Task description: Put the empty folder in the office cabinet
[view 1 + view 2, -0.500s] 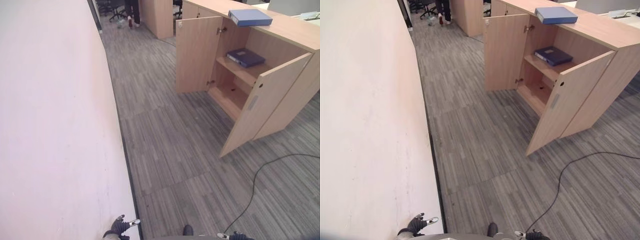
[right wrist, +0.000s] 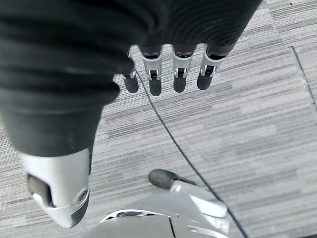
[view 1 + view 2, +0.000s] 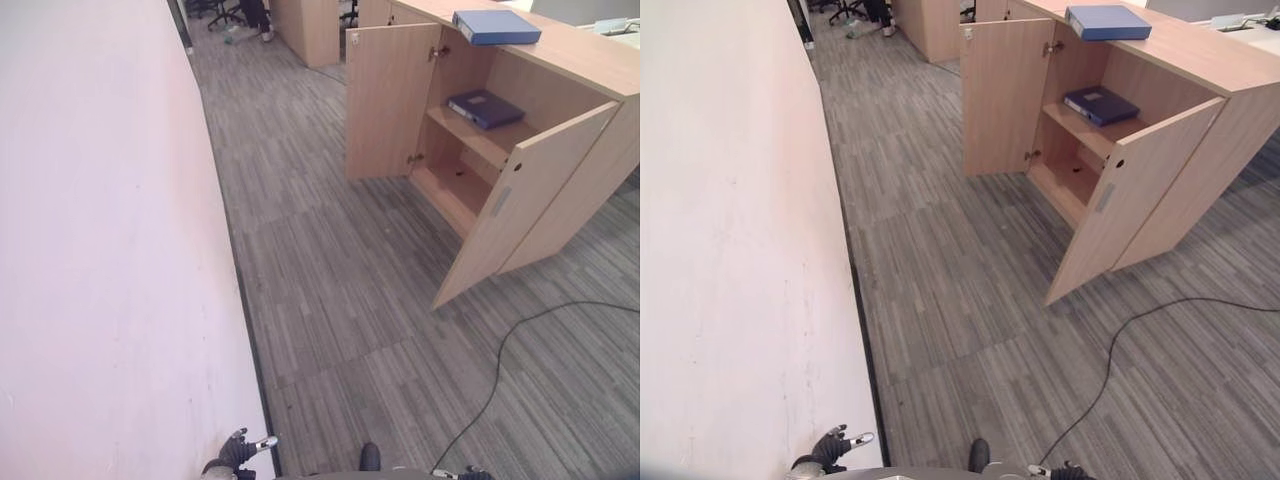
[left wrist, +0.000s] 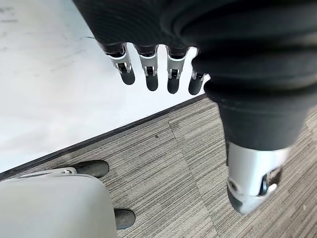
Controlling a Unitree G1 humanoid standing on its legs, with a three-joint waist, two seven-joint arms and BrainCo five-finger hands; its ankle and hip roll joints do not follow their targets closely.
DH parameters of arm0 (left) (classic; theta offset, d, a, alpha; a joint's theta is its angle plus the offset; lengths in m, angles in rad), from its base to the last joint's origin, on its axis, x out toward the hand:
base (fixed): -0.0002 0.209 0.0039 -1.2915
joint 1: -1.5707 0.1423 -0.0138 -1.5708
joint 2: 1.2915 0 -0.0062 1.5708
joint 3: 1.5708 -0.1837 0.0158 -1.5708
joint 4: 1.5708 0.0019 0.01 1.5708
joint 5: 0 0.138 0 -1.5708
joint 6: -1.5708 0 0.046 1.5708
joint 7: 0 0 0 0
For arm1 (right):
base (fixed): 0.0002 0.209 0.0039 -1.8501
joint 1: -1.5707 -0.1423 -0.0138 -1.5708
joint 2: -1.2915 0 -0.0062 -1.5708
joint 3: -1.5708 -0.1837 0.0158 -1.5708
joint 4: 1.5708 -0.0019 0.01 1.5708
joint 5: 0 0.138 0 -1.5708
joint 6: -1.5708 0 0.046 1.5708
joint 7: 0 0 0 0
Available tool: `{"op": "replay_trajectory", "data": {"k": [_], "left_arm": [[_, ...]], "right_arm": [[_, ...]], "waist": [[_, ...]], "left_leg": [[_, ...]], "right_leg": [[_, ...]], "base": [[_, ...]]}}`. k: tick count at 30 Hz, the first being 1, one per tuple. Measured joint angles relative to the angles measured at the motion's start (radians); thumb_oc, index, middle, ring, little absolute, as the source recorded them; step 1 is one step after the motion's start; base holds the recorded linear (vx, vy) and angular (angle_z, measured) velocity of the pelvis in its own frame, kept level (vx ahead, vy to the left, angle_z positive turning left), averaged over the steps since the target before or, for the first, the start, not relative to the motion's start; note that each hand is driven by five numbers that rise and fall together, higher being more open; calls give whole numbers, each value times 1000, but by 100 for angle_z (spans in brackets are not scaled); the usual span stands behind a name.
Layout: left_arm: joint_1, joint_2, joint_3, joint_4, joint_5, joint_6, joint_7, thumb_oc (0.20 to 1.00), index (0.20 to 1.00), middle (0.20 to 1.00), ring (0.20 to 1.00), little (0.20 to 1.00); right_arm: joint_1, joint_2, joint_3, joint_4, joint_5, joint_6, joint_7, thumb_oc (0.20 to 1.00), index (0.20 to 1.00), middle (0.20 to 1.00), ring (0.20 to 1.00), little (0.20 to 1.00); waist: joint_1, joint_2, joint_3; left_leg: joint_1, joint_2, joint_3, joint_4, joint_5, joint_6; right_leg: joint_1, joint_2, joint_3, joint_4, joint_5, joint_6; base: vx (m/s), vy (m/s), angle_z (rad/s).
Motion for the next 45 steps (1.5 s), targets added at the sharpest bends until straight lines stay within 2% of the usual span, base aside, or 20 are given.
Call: {"op": "replay_trajectory", "data": {"k": [5, 13, 31, 34, 36, 40, 45], "left_arm": [[-1, 4, 1, 6, 0, 2, -10, 1000, 1000, 1000, 1000, 1000], [-3, 6, 0, 16, 0, 10, -73, 1000, 1000, 1000, 1000, 1000], [-3, 10, -38, 41, 55, 22, -81, 1000, 1000, 1000, 1000, 1000], [-4, 11, -44, 41, 64, 22, -80, 1000, 1000, 1000, 1000, 1000], [-6, 12, -48, 41, 70, 21, -79, 1000, 1000, 1000, 1000, 1000], [-24, 21, -51, 41, 74, 23, -74, 1000, 1000, 1000, 1000, 1000], [-32, 23, -56, 41, 82, 24, -73, 1000, 1000, 1000, 1000, 1000]], "right_arm": [[0, 0, 0, 0, 0, -7, 1, 1000, 1000, 1000, 1000, 1000], [1, -1, 5, 0, -3, -6, 33, 1000, 1000, 1000, 1000, 1000], [0, -1, 5, -1, -10, -6, 39, 1000, 1000, 1000, 1000, 1000], [-3, -1, 6, -2, -10, -6, 39, 1000, 1000, 1000, 1000, 1000], [-12, -2, 12, -1, -10, -6, 39, 1000, 1000, 1000, 1000, 1000], [-32, -9, 38, -2, -10, -5, 42, 1000, 1000, 1000, 1000, 1000], [-40, -13, 38, -4, -10, -6, 45, 1000, 1000, 1000, 1000, 1000]], "waist": [[-1, -7, -11], [-7, -1, -17], [-18, 15, -25], [-21, 9, -17], [-21, 15, -6], [-26, 13, 35], [-26, 11, 41]], "left_leg": [[1, 0, 1, -1, 0, 0], [4, 0, 8, -2, 0, 0], [-1, 0, 17, -4, 0, 0], [-10, 0, 20, -5, 0, 0], [-13, 0, 27, -6, 2, 1], [-44, 3, 33, 1, 5, -1], [-46, 8, 35, -3, 5, -1]], "right_leg": [[0, 1, 1, 0, 0, 0], [-6, 2, 8, -3, 3, 3], [-14, 2, 16, -5, 5, 3], [-25, 3, 20, -5, 5, 4], [-32, 3, 25, -5, 9, 7], [-61, 6, 29, -5, 14, 3], [-65, 11, 29, -6, 6, -8]], "base": [[0, 0, 0], [1, 1, -1], [0, 0, 0], [-6, -8, -4], [8, -33, -10], [53, -64, -3], [77, -90, 0]]}}
